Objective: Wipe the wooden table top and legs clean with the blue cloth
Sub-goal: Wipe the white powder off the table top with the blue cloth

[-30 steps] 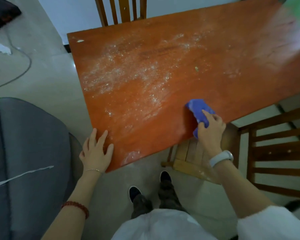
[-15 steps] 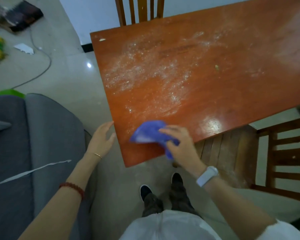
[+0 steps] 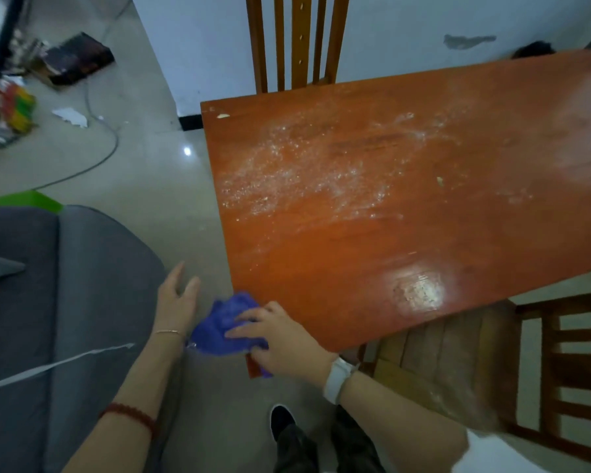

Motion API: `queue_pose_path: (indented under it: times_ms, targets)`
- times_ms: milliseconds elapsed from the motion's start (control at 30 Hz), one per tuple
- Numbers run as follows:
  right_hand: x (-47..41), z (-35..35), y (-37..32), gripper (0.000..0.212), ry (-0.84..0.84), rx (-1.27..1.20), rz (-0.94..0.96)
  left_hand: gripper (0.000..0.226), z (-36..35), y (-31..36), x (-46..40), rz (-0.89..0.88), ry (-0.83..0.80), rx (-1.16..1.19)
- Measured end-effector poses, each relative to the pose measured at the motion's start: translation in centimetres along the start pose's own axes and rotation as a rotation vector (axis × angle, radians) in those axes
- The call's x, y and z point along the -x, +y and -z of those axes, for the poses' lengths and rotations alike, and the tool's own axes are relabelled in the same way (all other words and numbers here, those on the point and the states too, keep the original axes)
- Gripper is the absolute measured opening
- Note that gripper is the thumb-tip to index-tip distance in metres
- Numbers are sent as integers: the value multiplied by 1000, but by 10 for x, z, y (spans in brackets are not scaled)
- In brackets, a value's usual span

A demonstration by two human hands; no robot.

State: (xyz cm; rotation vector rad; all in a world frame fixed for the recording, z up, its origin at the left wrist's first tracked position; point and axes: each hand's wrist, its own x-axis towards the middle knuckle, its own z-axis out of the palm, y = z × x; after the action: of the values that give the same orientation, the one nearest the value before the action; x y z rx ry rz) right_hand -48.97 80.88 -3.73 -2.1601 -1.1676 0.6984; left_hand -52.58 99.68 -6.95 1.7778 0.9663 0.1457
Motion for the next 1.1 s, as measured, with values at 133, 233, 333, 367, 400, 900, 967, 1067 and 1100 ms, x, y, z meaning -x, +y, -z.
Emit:
queue_pose_path:
  times_ms: [133,233,333,367,400,900,967,1067,1100]
  targets:
    - [9,30,9,44,143,-247,-49,44,29,3,4,12,18,53]
    - [3,40,39,38,561,-140,-391,42,28,0,15,-38,-26,-44]
    - [-7,17,39,38,547,162,-342,43,23,-12,15,-2,-47,-111]
    - [-7,8,31,40,438,215,-192,42,22,-14,14,2,-49,-125]
    - [-5,-1,21,42,263,200,-35,41,22,-15,12,-1,-47,-141]
    - [49,128,111,34,897,-443,-581,53,-90,80,22,-103,-1,-489]
    - [55,150,136,38,976,-432,-656,55,-119,101,21,-161,-77,-570]
    - [64,189,173,43,1086,-394,-738,58,-161,129,9,-246,-191,-681]
    - [68,203,186,44,1116,-369,-775,59,-175,138,2,-268,-219,-720]
